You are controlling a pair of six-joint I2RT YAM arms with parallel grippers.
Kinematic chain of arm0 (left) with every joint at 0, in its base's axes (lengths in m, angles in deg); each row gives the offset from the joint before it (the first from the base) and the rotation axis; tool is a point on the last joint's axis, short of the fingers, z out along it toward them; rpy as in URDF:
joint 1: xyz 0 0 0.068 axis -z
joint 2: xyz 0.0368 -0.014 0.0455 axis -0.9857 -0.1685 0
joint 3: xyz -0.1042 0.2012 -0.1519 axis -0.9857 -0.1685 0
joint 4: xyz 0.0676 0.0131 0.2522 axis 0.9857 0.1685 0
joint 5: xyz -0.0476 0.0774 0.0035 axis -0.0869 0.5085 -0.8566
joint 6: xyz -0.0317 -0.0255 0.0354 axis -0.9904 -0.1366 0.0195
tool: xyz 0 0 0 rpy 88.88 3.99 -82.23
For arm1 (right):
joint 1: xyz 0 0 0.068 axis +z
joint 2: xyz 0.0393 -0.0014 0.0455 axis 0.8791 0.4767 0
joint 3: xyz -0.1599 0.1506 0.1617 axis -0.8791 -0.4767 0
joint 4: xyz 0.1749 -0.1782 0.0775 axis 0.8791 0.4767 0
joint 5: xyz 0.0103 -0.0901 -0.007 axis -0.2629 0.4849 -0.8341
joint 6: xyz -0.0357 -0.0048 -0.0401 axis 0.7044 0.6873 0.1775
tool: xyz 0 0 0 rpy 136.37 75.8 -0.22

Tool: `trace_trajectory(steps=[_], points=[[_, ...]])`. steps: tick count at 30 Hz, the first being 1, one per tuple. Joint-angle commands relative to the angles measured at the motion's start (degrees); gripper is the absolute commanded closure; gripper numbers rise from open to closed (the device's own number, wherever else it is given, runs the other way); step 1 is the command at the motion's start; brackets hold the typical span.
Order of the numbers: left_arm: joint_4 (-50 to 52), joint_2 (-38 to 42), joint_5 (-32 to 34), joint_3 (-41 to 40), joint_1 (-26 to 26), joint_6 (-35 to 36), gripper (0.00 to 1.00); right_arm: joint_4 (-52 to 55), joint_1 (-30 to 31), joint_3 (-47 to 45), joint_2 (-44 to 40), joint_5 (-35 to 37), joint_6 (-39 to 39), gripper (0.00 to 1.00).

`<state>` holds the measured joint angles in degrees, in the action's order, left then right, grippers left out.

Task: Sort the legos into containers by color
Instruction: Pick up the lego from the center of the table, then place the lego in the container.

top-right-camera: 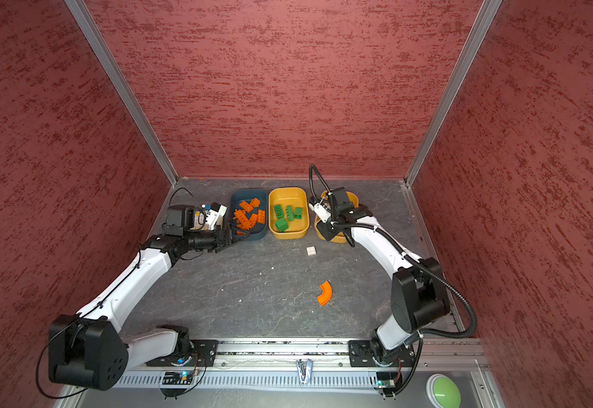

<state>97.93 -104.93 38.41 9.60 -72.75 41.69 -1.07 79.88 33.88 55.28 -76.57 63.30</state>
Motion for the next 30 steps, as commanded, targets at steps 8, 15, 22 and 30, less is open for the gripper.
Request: trace_trajectory(steps=[8,15,22,30], points=[[-0.8,0.1,-0.1,1.21,1.15,-0.28,0.01,-1.91,-7.33,12.8,18.4,4.86,-0.99,0.78],[-0.6,-0.68,0.03,1.57,0.98,0.03,0.01,-3.97,-7.83,12.57,18.36,-0.6,-4.62,0.29],[-0.85,-1.94,-0.31,1.81,0.25,0.38,0.01,-5.27,-4.12,0.7,5.54,-9.15,-11.49,0.25],[-2.36,-4.02,-0.9,2.12,-0.03,-0.01,0.01,-8.46,8.77,-11.23,-1.52,-0.25,-27.04,0.3]])
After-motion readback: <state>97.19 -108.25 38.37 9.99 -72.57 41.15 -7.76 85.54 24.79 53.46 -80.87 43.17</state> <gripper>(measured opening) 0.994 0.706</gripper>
